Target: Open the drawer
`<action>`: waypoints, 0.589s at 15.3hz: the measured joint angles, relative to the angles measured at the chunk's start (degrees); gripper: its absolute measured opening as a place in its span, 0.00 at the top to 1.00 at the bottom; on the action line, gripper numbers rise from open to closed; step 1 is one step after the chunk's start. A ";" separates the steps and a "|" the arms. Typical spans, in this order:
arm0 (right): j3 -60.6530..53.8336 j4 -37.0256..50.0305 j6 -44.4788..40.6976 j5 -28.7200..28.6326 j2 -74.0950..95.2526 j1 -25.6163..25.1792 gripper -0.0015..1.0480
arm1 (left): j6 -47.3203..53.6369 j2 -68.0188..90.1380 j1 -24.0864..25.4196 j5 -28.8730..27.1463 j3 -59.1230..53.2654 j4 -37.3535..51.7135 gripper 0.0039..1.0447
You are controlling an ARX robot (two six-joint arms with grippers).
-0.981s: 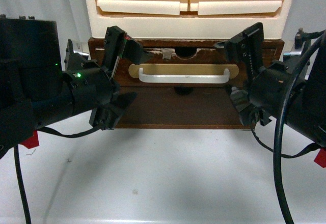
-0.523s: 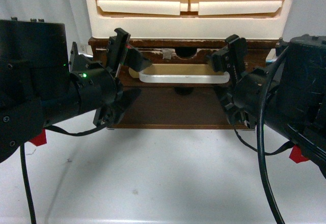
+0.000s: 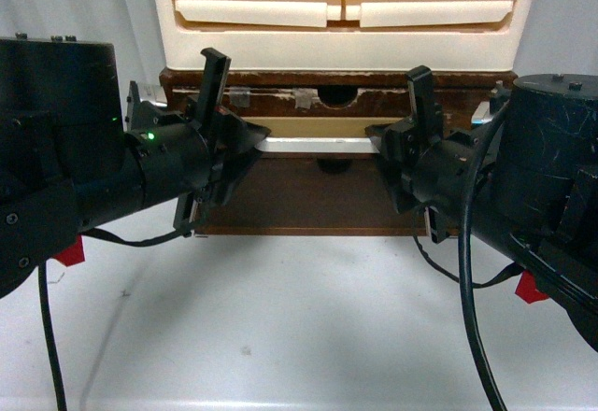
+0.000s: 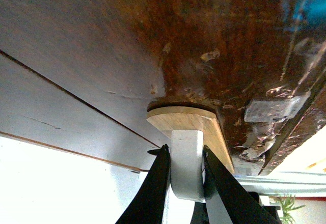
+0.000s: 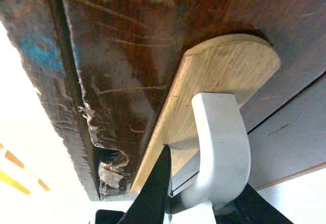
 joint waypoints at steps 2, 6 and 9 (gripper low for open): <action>-0.31 0.61 2.08 0.02 0.00 0.00 0.84 | -0.61 -0.02 -0.02 0.00 -0.26 0.57 0.86; -13.27 8.70 3.52 -0.46 -4.96 2.58 0.85 | -1.57 -6.38 -2.19 -0.72 -14.23 9.20 0.87; -26.01 10.34 6.29 0.04 -11.28 5.95 0.85 | -2.01 -13.31 -4.44 -1.38 -27.63 14.27 0.87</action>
